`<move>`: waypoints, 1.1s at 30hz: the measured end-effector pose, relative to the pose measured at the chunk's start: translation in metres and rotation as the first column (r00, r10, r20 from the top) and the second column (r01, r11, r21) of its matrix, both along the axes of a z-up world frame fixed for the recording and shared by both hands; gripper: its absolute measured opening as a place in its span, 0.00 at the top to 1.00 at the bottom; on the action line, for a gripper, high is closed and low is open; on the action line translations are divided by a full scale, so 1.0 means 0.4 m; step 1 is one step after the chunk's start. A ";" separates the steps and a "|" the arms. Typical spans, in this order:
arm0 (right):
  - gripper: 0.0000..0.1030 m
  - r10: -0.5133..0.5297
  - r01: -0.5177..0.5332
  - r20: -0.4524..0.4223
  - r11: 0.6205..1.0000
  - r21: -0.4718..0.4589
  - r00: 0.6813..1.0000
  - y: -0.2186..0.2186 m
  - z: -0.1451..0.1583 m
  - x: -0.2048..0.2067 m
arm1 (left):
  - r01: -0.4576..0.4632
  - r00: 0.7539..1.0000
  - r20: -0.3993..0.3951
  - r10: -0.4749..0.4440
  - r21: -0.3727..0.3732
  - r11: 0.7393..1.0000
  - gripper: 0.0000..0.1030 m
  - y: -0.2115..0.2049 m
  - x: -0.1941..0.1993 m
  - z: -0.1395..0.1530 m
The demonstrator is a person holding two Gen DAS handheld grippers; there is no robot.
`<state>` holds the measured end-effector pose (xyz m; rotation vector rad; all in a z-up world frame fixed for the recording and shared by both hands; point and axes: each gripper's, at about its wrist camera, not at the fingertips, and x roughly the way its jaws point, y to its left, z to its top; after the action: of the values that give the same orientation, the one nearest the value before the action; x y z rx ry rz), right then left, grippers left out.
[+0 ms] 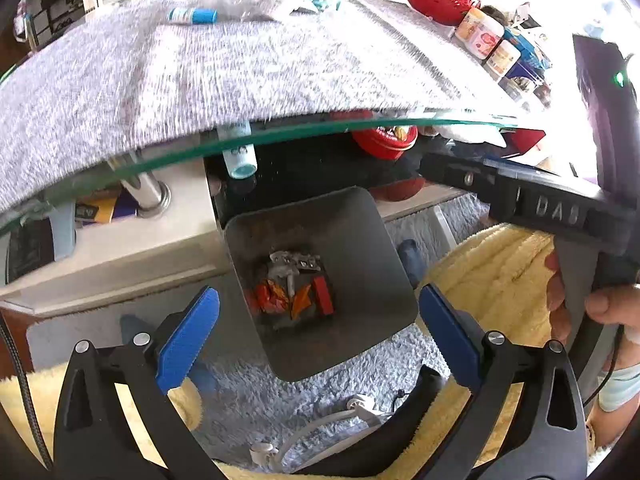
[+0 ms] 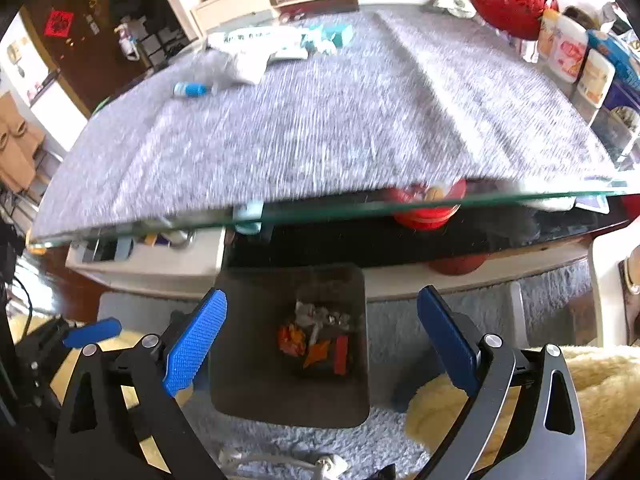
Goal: Collect trash
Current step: 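Raise both tools back above the table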
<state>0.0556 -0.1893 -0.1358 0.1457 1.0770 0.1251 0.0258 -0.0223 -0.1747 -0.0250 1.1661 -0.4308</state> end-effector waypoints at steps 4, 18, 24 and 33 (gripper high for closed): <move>0.06 -0.031 0.029 0.064 0.999 0.020 0.997 -0.013 0.069 0.026 | 0.000 1.000 0.023 0.000 0.009 1.000 0.08 0.005 0.010 0.034; 0.04 0.031 -0.037 0.126 0.998 0.046 0.992 -0.003 0.161 0.127 | -0.117 0.984 0.135 0.114 0.009 0.993 0.08 0.083 0.112 0.152; 0.04 0.035 -0.040 0.109 0.998 0.042 0.993 -0.007 0.153 0.201 | -0.166 0.975 0.149 0.162 0.013 0.986 0.08 0.111 0.180 0.158; 0.04 0.089 -0.097 0.099 0.993 0.069 0.991 0.043 0.130 0.333 | -0.193 0.971 0.155 0.185 0.041 0.980 0.08 0.138 0.319 0.149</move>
<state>0.1889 -0.1723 -0.0839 0.1546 0.9837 0.2539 0.1534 0.0328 -0.1153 -0.0534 1.0156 -0.2271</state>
